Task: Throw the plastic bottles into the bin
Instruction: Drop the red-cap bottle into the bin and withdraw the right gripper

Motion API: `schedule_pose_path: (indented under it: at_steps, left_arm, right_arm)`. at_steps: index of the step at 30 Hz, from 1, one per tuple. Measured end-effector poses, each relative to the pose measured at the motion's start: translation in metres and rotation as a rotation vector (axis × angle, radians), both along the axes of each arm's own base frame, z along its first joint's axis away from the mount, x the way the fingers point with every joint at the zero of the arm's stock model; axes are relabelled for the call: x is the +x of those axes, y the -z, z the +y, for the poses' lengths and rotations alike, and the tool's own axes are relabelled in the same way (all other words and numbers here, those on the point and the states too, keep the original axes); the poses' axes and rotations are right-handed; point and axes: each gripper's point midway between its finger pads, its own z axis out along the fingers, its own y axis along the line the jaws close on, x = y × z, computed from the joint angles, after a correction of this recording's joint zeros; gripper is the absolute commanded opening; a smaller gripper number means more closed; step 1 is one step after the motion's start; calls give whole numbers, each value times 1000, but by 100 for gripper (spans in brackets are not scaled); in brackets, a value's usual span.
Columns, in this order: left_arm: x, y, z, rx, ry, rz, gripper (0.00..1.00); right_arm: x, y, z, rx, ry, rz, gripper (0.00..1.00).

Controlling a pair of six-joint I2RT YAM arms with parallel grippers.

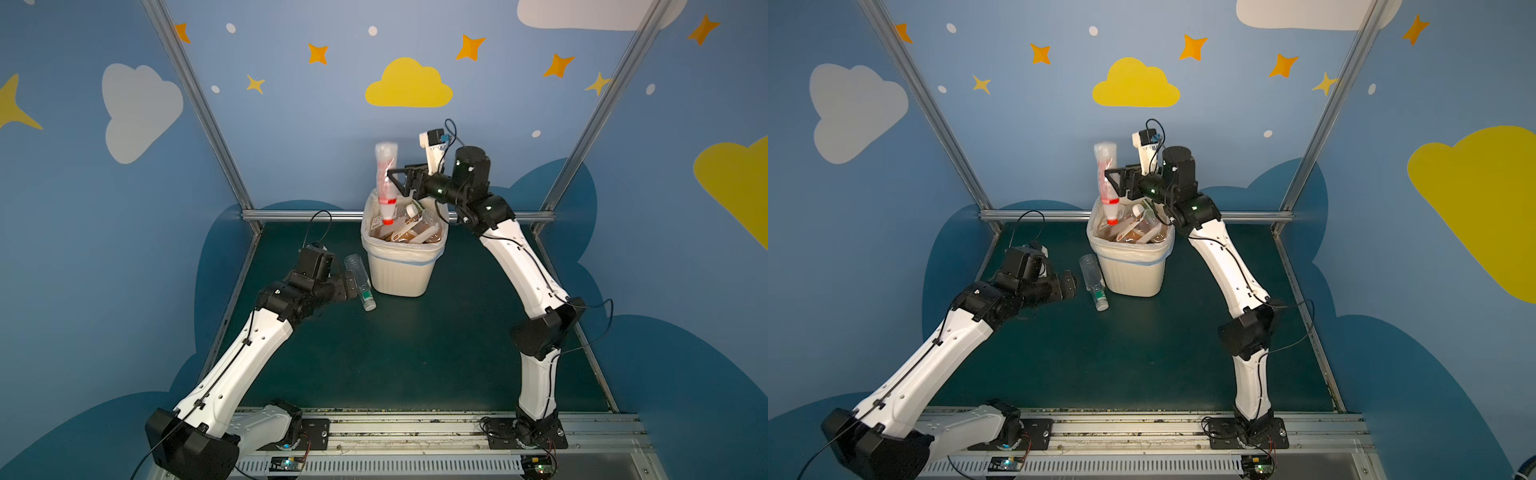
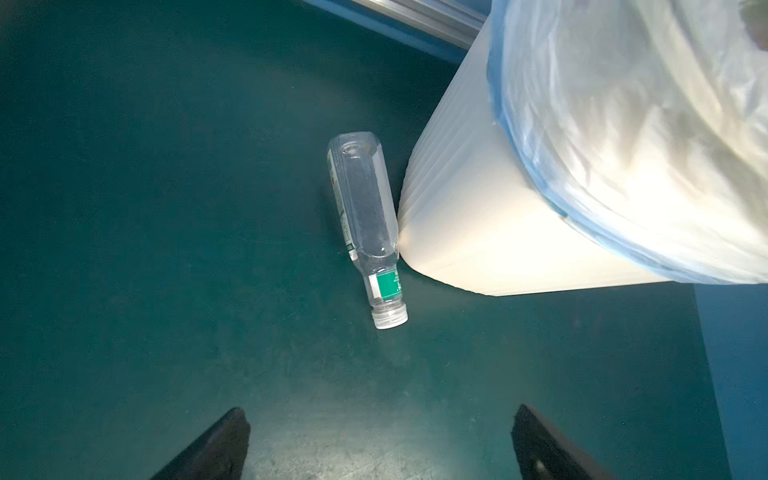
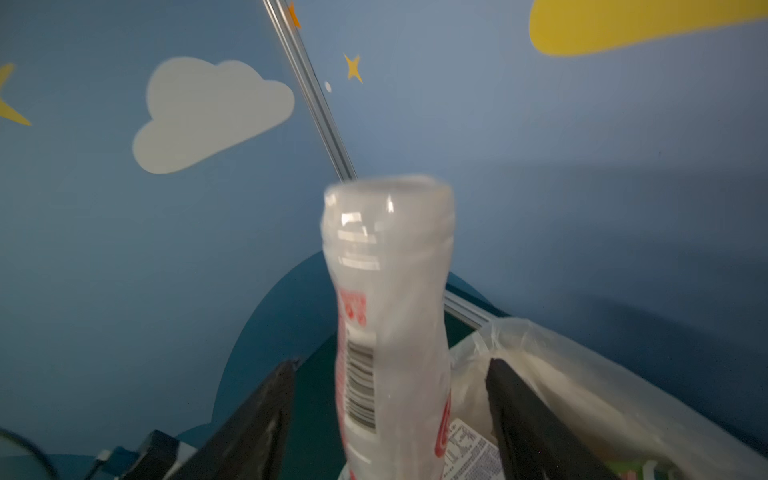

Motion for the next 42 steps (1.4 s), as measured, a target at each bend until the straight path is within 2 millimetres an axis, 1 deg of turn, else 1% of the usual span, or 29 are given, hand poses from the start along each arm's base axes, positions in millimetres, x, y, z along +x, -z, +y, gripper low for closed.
schedule_pose_path:
  at_steps: [2, 3, 4, 5, 6, 7, 8, 10, 12, 13, 15, 17, 18, 20, 21, 22, 25, 28, 30, 32, 33, 35, 38, 41, 42]
  left_arm:
    - [4, -7, 13, 4, -31, -11, 100]
    - [7, -11, 21, 2, -56, -20, 100]
    - [10, -15, 30, 1, -79, -30, 100]
    - [14, -20, 38, 1, -102, -42, 100]
    - [17, -27, 48, 2, -127, -57, 100]
    - [19, -32, 54, 2, -144, -69, 100]
    - [22, -40, 59, 1, -158, -87, 100]
    - [27, -55, 61, -4, -160, -122, 100]
    - [33, -69, 58, -21, -149, -157, 100]
    - [35, -73, 57, -27, -145, -169, 100]
    - [36, -73, 54, -37, -136, -175, 100]
    - [37, -67, 53, -40, -132, -168, 100]
    - [37, -61, 53, -40, -131, -154, 99]
    - [37, -47, 52, -39, -135, -118, 98]
    - [37, -36, 52, -41, -140, -91, 98]
    - [37, -26, 52, -42, -143, -66, 98]
    - [35, 10, 50, -51, -158, 25, 98]
    - [29, 49, 48, -66, -174, 120, 97]
    - [22, 72, 47, -77, -185, 171, 95]
    - [15, 90, 45, -84, -196, 207, 93]
    - [13, 96, 44, -85, -198, 218, 93]
    - [7, 105, 40, -80, -198, 239, 92]
    - [5, 107, 35, -64, -190, 238, 93]
    - [5, 107, 34, -49, -196, 232, 94]
    - [6, 107, 35, -48, -201, 230, 94]
  right_arm:
    - [10, 38, -4, -18, 27, 79, 81]
    - [13, 53, -11, -21, 53, 106, 81]
    - [13, 61, -18, -23, 72, 120, 81]
    - [12, 66, -30, -18, 102, 133, 81]
    - [9, 66, -44, -10, 131, 139, 81]
    - [5, 60, -57, 3, 155, 130, 80]
    - [1, 47, -71, 23, 181, 111, 80]
    - [-10, 12, -97, 74, 218, 45, 80]
    - [-27, -32, -127, 135, 260, -52, 80]
    - [-35, -47, -137, 154, 273, -90, 81]
    - [-60, -78, -158, 188, 297, -175, 81]
    - [-82, -93, -172, 197, 309, -231, 81]
    - [-91, -96, -178, 190, 318, -251, 81]
    - [-106, -94, -188, 162, 335, -268, 82]
    - [-113, -89, -192, 138, 345, -266, 82]
    - [-119, -83, -196, 113, 355, -261, 82]
    - [-136, -58, -206, 25, 373, -216, 82]
    - [-152, -22, -215, -68, 385, -140, 82]
    - [-160, 9, -220, -127, 390, -70, 82]
    - [-167, 48, -224, -187, 389, 16, 82]
    - [-169, 65, -225, -212, 388, 55, 83]
    - [-173, 112, -228, -276, 382, 164, 83]
    - [-184, 171, -233, -362, 374, 311, 83]
    - [-196, 212, -238, -421, 366, 421, 83]
    - [-199, 220, -239, -431, 365, 443, 83]
